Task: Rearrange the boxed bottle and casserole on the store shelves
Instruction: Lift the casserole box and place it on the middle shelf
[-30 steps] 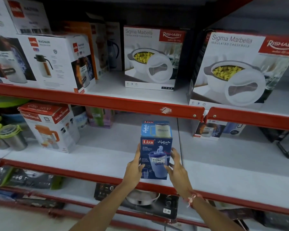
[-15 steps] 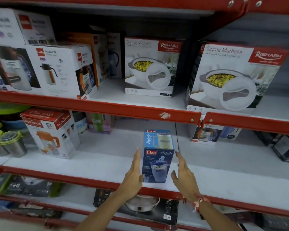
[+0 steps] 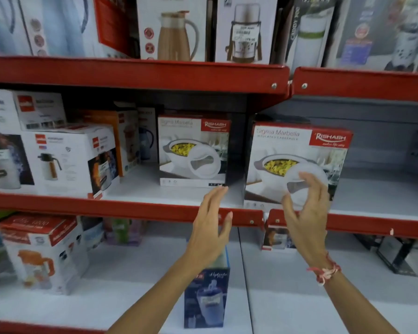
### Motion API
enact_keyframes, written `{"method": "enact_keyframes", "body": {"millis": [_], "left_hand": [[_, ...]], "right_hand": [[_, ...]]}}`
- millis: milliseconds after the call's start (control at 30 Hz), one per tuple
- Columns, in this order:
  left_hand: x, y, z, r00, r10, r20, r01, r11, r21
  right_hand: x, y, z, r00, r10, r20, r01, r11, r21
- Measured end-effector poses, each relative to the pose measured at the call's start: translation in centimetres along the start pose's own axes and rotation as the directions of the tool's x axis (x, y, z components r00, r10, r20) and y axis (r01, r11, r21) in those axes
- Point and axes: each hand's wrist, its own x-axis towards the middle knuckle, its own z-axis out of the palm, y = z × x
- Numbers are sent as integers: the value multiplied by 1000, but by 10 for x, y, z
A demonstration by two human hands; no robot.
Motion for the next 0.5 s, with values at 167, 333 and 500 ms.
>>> {"method": "enact_keyframes", "body": {"millis": [167, 333, 500], "left_hand": [[65, 13, 27, 986, -162, 28, 165, 979, -122], [106, 5, 63, 932, -308, 192, 345, 916, -205], [117, 6, 74, 934, -339, 110, 352, 927, -131]], "right_hand": [[51, 40, -12, 968, 216, -129, -212, 976, 46], [76, 71, -27, 901, 414, 128, -434, 863, 260], [87, 78, -28, 921, 290, 260, -364, 878, 311]]}}
